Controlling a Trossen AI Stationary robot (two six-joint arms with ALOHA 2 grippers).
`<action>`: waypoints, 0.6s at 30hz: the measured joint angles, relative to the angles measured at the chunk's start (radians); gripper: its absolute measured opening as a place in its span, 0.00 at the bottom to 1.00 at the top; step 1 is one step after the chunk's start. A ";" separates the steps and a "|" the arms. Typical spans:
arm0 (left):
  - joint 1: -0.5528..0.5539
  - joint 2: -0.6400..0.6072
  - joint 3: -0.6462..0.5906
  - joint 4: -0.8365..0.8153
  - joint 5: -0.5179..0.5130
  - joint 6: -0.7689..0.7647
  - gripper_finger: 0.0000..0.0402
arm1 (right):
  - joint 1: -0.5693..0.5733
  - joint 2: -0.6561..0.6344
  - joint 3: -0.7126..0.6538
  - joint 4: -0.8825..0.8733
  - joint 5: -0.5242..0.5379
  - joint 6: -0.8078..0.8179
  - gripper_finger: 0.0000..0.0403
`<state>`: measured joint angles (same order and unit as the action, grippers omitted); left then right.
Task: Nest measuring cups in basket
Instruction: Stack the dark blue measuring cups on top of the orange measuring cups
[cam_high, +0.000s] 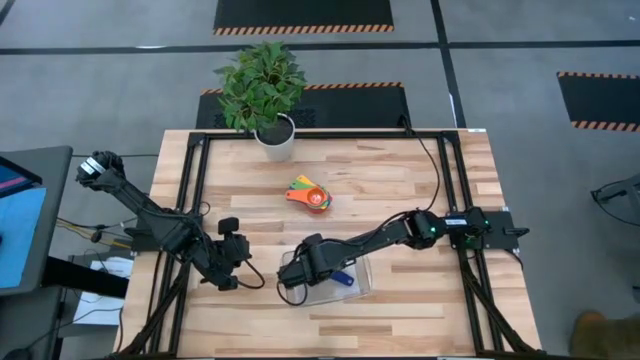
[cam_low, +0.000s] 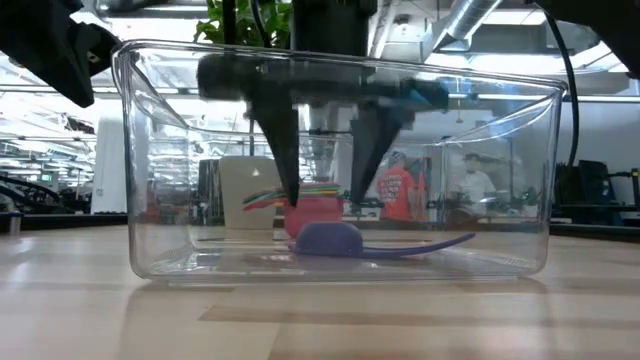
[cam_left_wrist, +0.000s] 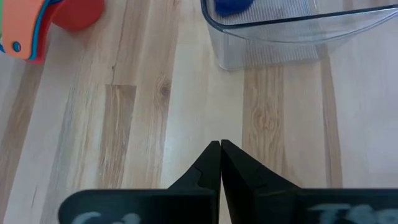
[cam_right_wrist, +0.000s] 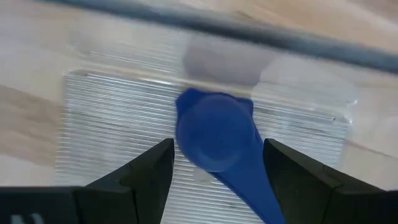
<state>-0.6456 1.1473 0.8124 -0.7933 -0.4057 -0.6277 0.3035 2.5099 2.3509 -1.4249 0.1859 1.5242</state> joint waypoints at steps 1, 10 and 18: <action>0.000 0.000 0.000 -0.001 0.000 0.000 0.00 | 0.002 0.003 -0.002 -0.003 -0.002 0.004 0.67; 0.000 0.000 0.000 -0.001 0.008 0.000 0.00 | 0.011 0.053 0.002 0.035 -0.002 0.057 0.67; 0.000 0.000 0.000 -0.001 0.038 -0.001 0.00 | 0.009 0.086 0.005 0.096 -0.013 0.042 0.67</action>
<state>-0.6456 1.1473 0.8124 -0.7943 -0.3679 -0.6285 0.3123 2.5955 2.3561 -1.3290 0.1726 1.5665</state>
